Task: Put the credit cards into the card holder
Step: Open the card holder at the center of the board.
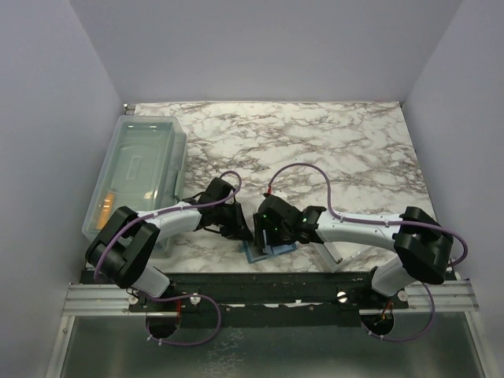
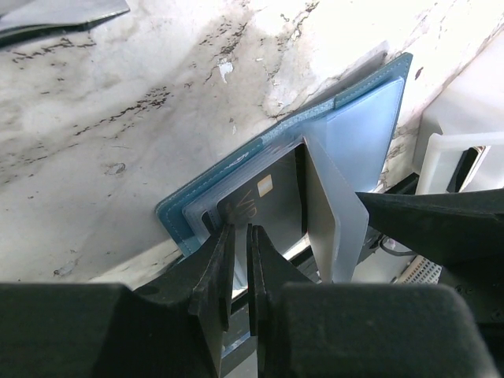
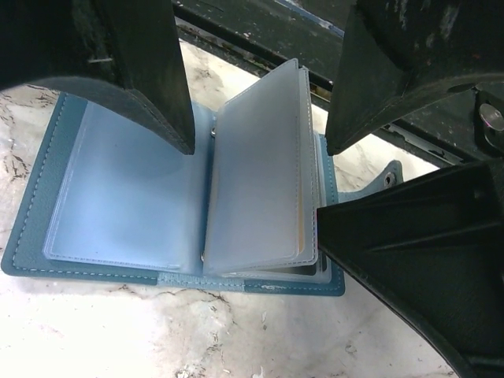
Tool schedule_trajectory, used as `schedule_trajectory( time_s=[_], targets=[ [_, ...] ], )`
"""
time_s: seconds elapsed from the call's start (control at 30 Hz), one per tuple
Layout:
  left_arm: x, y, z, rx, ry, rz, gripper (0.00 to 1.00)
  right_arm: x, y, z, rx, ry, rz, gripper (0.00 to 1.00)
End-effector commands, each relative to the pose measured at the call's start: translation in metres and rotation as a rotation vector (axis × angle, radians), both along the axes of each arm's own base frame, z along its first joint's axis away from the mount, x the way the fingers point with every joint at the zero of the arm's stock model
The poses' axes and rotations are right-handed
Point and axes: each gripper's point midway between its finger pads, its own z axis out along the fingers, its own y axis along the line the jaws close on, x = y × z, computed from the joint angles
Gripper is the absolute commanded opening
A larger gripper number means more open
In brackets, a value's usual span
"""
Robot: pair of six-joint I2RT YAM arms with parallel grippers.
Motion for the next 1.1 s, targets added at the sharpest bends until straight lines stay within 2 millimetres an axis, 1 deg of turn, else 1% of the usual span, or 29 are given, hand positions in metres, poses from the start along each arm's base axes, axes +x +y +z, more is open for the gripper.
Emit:
schedule_trajectory(
  time_s=[0.0,0.1,0.27,0.33,0.43,0.6,0.8,0.93,1.07],
  targets=[
    [-0.007,0.006,-0.011,0.029,0.008,-0.019,0.19,-0.006,-0.005,0.005,0.002,0.007,0.006,0.71],
    [-0.006,0.006,-0.011,0.029,0.003,-0.019,0.19,-0.006,-0.009,0.011,0.007,-0.002,-0.008,0.71],
    [-0.007,0.006,-0.013,0.032,0.008,-0.018,0.19,-0.008,-0.005,0.027,0.067,-0.016,0.008,0.72],
    [-0.007,0.006,-0.013,0.032,0.01,-0.019,0.19,-0.008,-0.005,0.028,0.071,-0.02,0.009,0.73],
    [-0.007,0.006,-0.012,0.03,0.007,-0.017,0.19,-0.007,-0.009,0.024,0.044,-0.022,-0.007,0.72],
    [-0.007,0.006,-0.011,0.028,0.005,-0.017,0.19,-0.003,-0.017,0.013,-0.026,-0.012,-0.037,0.61],
    [-0.008,0.007,-0.012,0.03,0.006,-0.018,0.19,-0.001,-0.024,0.01,-0.062,-0.017,-0.062,0.49],
    [-0.009,0.007,-0.011,0.027,0.006,-0.018,0.18,-0.001,-0.039,0.01,-0.101,-0.032,-0.098,0.44],
    [-0.009,0.007,-0.011,0.026,0.008,-0.018,0.18,-0.004,-0.041,0.015,-0.058,-0.049,-0.088,0.43]
  ],
)
